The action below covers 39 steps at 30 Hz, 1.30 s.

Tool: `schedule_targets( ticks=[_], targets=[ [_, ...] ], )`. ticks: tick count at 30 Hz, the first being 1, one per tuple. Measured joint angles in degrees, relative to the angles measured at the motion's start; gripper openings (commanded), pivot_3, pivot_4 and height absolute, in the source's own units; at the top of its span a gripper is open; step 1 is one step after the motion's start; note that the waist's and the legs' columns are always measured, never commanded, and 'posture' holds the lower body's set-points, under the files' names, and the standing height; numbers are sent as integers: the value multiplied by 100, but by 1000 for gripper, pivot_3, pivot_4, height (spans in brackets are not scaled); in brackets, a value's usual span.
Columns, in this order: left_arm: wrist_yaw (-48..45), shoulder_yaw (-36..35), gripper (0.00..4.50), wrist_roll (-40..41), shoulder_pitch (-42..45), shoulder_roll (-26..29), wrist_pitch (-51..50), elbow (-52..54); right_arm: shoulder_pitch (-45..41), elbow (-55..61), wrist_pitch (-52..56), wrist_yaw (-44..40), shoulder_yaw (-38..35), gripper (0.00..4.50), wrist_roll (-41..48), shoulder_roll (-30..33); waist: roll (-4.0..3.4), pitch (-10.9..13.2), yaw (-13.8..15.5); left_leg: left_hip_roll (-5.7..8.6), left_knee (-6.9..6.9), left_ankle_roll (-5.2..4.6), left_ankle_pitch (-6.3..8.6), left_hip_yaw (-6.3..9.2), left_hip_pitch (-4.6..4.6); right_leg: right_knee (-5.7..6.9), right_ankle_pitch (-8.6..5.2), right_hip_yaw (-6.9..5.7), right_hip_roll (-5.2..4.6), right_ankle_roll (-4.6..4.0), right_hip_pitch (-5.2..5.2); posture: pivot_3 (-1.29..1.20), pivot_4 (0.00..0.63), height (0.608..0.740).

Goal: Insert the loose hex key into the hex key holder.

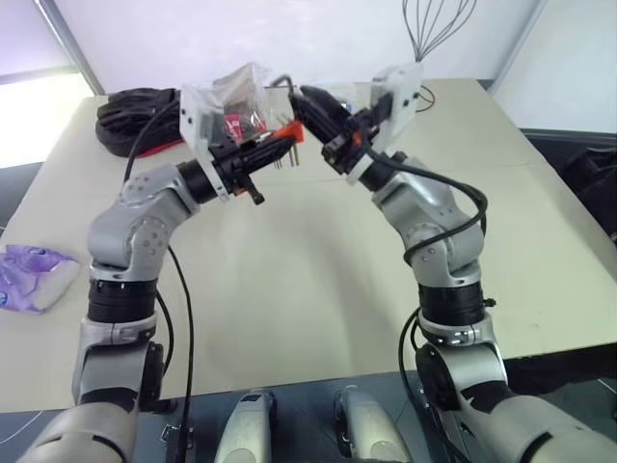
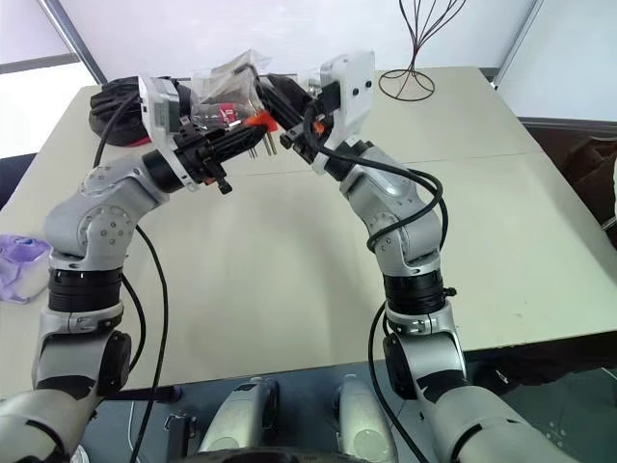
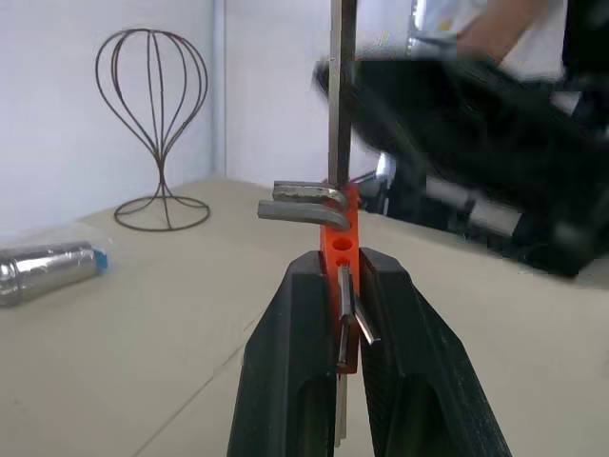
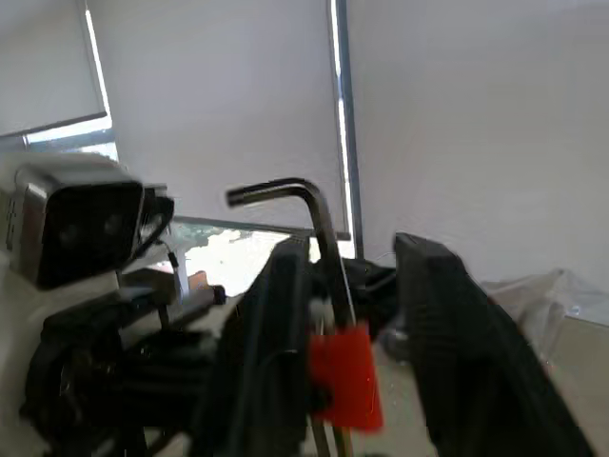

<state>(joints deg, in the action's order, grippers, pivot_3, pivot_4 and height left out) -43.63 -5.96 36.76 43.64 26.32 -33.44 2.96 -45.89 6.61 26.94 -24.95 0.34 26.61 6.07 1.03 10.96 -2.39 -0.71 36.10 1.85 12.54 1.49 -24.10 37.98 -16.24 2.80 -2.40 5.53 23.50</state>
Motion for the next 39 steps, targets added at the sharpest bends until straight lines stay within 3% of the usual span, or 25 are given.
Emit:
schedule_targets(
  ticks=[1,5,14,20,28,39],
  targets=[
    [0,-11,0,5,2,0,1,1,27,0,30,-13,18,2705,-1,14,0,0,-1,0,0,0,0,0,0,0,0,0,0,0,0,0,150,740],
    [-3,3,0,7,0,8,-84,3,294,387,474,-252,108,4245,175,417,0,0,16,0,0,0,0,2,-3,-2,0,-1,-1,0,0,0,150,740],
    [-223,87,0,3,-248,204,-276,165,1825,1827,1858,-1159,-247,4245,1228,2263,0,0,39,1,2,-1,0,5,-12,-11,-1,-4,-1,2,-1,0,150,740],
    [-518,287,0,32,-550,296,-517,194,2047,2263,2275,-1771,-796,4245,1728,3525,2,1,21,4,4,-1,0,5,-9,-11,-2,-4,8,1,-3,0,150,740],
    [-605,877,0,207,-1045,-424,-896,237,1976,2265,2282,-2134,-992,4245,1795,4273,2,1,128,5,11,-2,1,3,-15,-16,-5,-2,2,6,-5,0,150,740],
    [-581,1563,0,-159,-1252,-1145,-958,-688,2172,2708,2284,-1835,-1153,4245,1942,4372,3,1,176,11,15,-3,1,5,-16,-16,-5,-4,4,6,-8,0,150,740]
  ],
)
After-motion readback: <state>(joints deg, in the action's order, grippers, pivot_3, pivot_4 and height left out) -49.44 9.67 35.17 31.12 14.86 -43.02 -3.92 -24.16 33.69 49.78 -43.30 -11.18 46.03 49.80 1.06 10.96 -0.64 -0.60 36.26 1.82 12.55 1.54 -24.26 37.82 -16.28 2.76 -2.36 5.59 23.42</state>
